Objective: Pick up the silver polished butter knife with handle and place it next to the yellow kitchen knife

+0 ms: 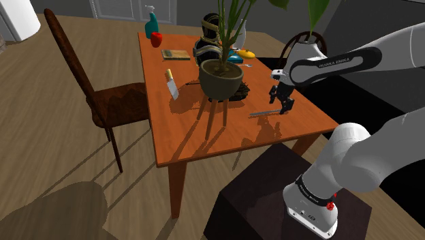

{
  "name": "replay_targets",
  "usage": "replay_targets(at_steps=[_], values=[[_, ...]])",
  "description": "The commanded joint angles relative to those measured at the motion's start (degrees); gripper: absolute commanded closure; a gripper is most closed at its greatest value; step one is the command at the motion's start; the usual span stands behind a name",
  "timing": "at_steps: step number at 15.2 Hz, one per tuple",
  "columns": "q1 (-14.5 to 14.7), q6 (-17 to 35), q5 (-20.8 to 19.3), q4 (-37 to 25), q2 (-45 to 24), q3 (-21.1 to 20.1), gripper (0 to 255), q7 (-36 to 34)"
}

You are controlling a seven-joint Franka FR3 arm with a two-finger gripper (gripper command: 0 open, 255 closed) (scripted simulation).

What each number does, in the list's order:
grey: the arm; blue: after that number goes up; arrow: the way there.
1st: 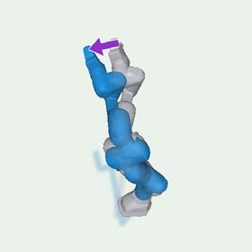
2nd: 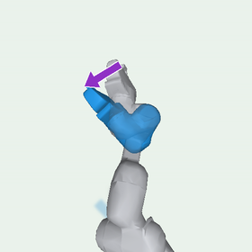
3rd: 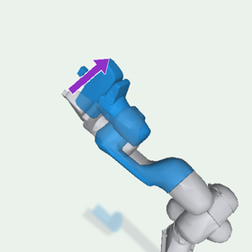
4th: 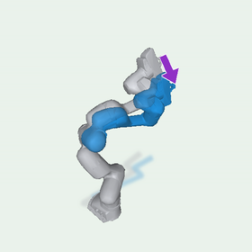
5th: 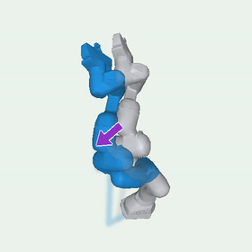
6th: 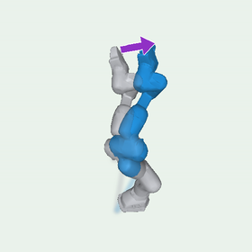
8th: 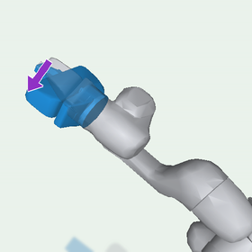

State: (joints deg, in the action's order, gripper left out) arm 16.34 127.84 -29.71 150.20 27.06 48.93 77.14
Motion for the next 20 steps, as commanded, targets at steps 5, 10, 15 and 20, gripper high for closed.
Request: replay_targets(at_steps=[5, 10, 15, 20], values=[[0.06, 0.22, 0.01, 0.05, -0.16, 0.11, 0, 0.02], [0.06, 0.22, 0.01, 0.05, -0.16, 0.11, 255, 0.02], [0.06, 0.23, 0.01, 0.05, -0.17, 0.12, 255, 0.02], [-0.78, -4.74, 0.33, -1.88, 2.89, -2.27, 255, -0.13]])
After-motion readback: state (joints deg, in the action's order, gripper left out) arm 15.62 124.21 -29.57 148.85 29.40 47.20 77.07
